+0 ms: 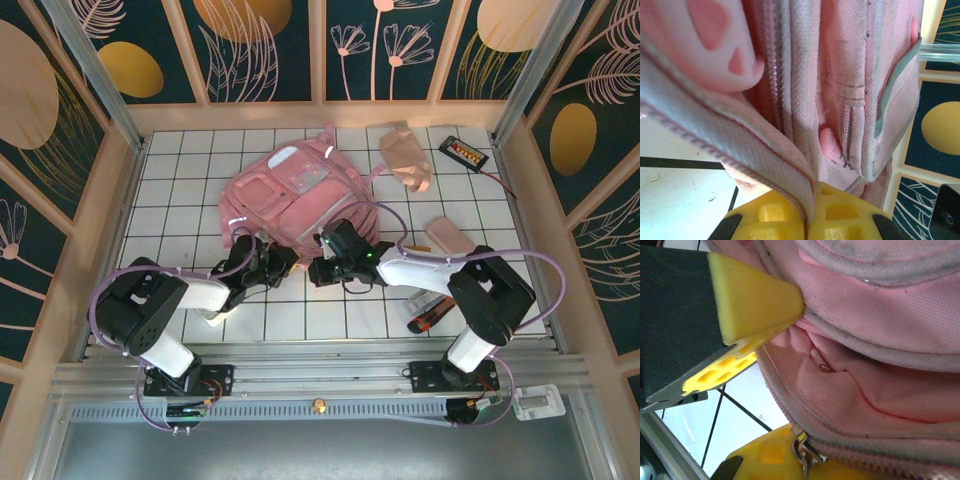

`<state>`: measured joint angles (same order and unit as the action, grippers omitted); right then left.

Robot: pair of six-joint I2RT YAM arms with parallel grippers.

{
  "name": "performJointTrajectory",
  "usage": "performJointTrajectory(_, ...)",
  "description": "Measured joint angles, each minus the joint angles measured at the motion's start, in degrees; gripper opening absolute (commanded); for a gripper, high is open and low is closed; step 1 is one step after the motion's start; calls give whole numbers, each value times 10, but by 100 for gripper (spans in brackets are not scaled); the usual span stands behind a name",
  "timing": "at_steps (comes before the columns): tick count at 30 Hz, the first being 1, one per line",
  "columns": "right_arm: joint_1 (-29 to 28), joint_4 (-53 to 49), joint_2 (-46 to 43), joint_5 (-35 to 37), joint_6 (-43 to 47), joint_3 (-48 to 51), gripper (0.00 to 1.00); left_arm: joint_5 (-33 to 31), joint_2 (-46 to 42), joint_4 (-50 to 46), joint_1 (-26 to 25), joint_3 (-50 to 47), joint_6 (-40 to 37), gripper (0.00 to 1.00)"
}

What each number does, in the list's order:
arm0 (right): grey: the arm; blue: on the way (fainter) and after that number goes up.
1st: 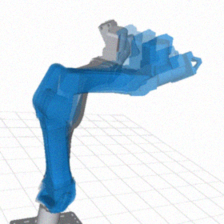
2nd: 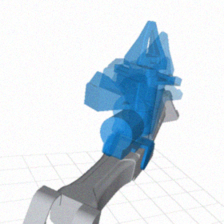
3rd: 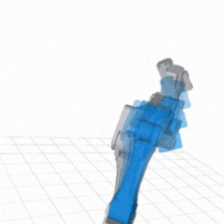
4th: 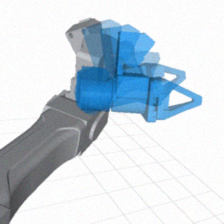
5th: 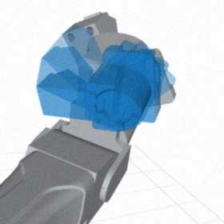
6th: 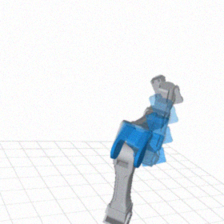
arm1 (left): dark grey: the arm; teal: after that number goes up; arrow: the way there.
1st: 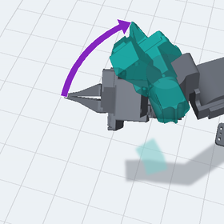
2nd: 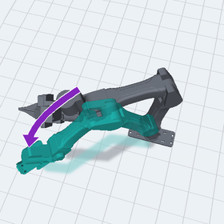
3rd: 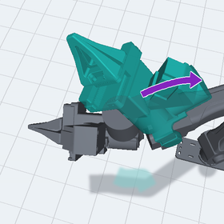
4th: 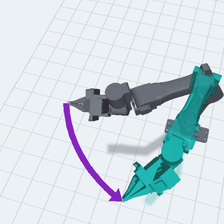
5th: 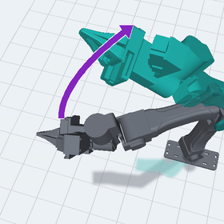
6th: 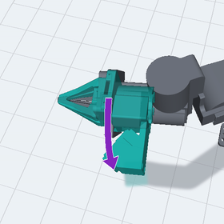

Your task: Pack books, pencil case, and school supplies into a backpack

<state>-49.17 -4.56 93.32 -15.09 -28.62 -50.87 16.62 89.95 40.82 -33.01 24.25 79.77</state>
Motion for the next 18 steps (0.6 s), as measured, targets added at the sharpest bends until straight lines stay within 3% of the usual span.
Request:
performJointTrajectory(5,40,-40,-28,-16,14,0,0,-6,-59,-64,5,2,-49,0)
performJointTrajectory(18,172,-112,-67,-98,81,0,0,38,-181,-192,82,-8,-148,0)
